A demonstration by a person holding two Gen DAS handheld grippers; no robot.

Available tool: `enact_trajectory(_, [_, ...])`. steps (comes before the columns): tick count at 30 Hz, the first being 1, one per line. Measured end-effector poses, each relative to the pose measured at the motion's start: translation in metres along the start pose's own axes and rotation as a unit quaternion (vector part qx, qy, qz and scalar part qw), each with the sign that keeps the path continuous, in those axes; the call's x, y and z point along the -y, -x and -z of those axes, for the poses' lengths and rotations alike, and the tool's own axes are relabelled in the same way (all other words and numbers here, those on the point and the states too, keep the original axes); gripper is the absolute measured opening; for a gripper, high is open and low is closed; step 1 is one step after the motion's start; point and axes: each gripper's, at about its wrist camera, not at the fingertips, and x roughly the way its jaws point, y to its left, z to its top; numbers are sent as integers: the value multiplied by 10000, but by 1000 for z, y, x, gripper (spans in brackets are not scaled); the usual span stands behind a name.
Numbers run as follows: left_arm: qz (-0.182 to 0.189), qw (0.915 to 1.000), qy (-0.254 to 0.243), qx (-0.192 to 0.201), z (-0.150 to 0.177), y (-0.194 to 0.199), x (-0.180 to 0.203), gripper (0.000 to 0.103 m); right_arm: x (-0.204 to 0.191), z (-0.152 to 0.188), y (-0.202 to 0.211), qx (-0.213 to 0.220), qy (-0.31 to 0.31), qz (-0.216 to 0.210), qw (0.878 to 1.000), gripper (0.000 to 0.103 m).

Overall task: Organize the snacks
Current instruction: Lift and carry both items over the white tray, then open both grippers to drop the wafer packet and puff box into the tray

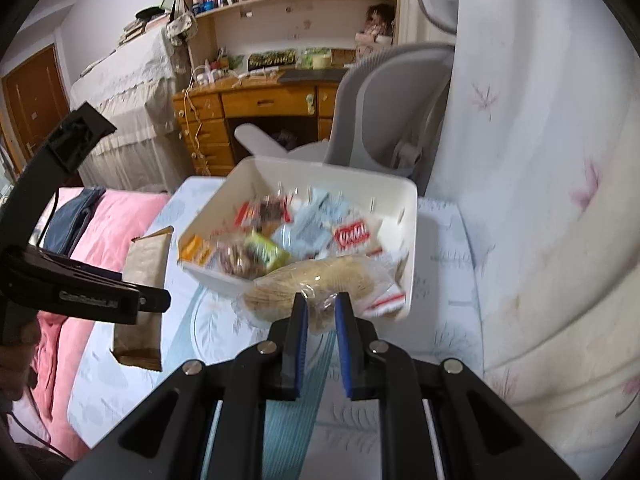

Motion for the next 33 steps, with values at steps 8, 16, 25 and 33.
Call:
enact_trajectory(8, [134,9983,-338,454,-59,19,5,61,0,-40,-12,381,-44,110,9992,14])
enact_trajectory(16, [358,9962,-313,732,-119,6,16,61,17,-77,-36,545,23,311,9980,14])
enact_trajectory(25, [681,9931,-410,866,-142,-7,28,65,33,-99,-61,460,-35,523,9976,15])
enact_trajectory(33, [801,9894,-566,1073,-122,10,18,81,26,-93,-55,295,-236,540,9978,39])
